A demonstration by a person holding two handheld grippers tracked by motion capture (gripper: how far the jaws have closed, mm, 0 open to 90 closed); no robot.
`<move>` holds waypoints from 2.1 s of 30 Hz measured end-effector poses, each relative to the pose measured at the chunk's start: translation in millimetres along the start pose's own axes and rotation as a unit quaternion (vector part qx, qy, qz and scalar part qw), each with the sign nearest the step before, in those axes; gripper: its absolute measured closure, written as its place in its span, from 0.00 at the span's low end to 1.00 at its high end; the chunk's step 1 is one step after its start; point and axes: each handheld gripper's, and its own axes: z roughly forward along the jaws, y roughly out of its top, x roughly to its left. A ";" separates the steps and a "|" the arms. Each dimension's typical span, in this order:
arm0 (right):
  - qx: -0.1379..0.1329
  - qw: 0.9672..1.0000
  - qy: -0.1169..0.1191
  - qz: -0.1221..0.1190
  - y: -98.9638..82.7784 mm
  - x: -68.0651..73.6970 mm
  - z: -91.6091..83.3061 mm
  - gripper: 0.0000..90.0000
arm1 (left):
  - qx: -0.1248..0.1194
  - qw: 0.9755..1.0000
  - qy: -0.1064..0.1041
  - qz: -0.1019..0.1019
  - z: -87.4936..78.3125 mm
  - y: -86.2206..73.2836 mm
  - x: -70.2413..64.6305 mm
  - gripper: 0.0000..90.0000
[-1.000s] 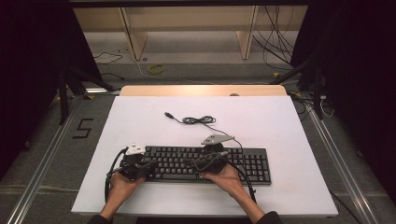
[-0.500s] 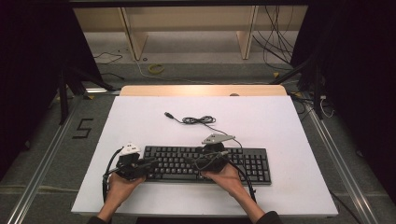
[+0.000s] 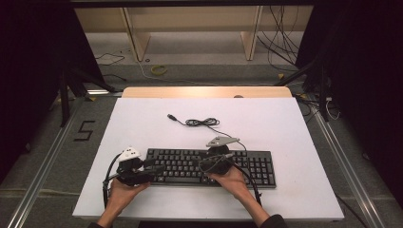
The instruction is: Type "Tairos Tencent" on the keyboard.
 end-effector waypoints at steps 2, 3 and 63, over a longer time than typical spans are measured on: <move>0.001 1.000 -0.002 -0.001 -0.1 -0.1 0.4 0.70 | -0.004 1.000 -0.004 0.004 -1.0 -0.3 -1.3 0.46; 0.001 1.000 -0.002 -0.002 0.0 -0.3 0.6 0.72 | -0.008 1.000 -0.005 0.004 -1.3 -0.5 -2.4 0.46; 0.058 0.998 -0.031 -0.022 -9.2 1.9 28.8 1.00 | -0.038 0.999 -0.022 0.016 -4.6 -1.5 -8.2 0.35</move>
